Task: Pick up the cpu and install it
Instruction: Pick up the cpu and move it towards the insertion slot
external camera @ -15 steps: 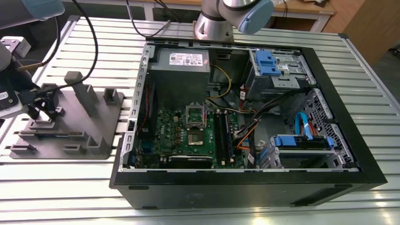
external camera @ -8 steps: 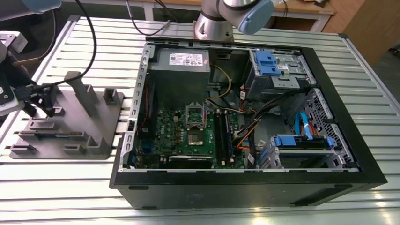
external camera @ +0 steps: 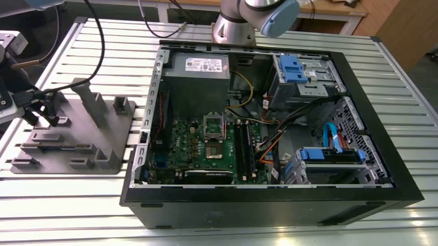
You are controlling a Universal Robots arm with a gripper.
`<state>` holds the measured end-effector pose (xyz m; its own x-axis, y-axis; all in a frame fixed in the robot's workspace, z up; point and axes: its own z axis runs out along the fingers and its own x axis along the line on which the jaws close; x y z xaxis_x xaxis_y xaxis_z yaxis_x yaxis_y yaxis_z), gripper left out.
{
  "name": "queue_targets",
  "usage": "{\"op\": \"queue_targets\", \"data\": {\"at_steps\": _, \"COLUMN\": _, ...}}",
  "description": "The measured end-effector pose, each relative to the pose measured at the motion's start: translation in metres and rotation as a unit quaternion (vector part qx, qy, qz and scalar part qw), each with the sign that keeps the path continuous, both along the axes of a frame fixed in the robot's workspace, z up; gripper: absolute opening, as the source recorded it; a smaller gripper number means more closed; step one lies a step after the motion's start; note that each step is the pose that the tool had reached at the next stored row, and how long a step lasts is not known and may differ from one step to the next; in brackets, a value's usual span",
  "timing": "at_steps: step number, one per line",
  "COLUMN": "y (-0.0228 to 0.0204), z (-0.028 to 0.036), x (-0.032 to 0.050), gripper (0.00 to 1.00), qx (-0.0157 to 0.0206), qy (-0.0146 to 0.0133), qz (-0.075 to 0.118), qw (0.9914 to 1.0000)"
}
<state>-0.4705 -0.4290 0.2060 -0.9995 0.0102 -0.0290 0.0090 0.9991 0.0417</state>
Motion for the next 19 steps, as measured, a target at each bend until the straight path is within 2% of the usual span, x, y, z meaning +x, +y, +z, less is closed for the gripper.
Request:
{"op": "queue_targets", "data": {"at_steps": 7, "y": 0.0, "z": 0.0026, "x": 0.0, "gripper": 0.47, "qx": 0.0, "qy": 0.0, "qz": 0.0, "qw": 1.0}}
{"op": "queue_targets", "data": {"at_steps": 19, "y": 0.0, "z": 0.0177, "x": 0.0, "gripper": 0.47, "qx": 0.0, "qy": 0.0, "qz": 0.0, "qw": 1.0}}
